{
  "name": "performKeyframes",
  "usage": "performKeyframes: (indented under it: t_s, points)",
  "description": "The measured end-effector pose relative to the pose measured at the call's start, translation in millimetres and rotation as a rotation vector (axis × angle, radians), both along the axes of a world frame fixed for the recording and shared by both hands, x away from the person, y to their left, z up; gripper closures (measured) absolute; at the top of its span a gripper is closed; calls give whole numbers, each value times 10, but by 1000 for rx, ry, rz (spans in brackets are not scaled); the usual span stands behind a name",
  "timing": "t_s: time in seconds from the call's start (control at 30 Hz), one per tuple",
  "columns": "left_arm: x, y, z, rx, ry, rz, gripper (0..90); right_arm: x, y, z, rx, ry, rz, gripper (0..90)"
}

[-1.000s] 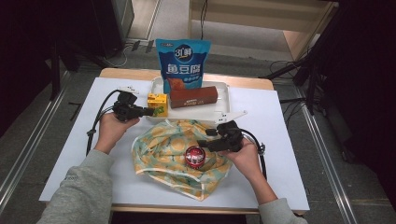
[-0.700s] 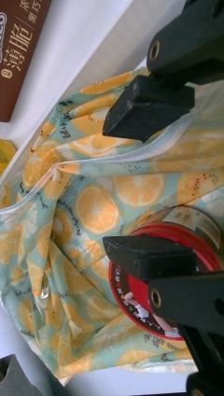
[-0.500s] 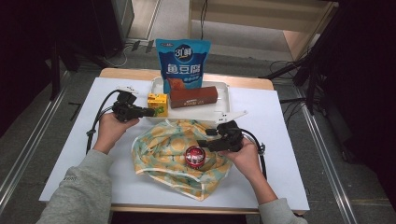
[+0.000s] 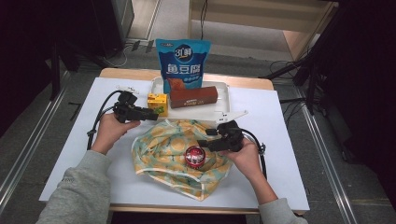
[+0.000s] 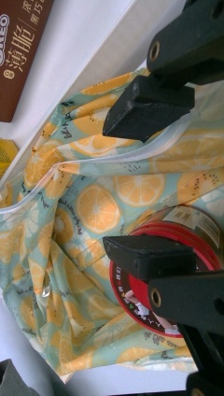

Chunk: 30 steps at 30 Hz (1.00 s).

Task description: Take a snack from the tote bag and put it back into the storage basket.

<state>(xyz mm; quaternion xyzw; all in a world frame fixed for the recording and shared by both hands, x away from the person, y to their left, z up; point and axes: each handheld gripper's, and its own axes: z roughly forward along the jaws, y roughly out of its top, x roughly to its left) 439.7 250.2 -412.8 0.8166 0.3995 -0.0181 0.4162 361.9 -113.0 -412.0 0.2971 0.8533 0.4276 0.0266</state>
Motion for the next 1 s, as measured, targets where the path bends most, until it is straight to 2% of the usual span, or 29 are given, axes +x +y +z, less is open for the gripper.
performKeyframes:
  t_s: [0.37, 0.57, 0.83, 1.0]
  points:
    - [-42, 4, 49, -3, 25, -14, 401, -18, 1, 57, 6, 2, 0, 434]
    - [-99, 14, 79, 3, 32, -22, 388, -37, -5, 112, 15, 11, -1, 446]
    - [-169, 31, 96, -12, 36, -28, 376, -103, -32, 217, 10, 13, 10, 499]
    - [-210, 57, 100, -12, 30, -29, 373, -147, -53, 278, 33, 18, 12, 526]
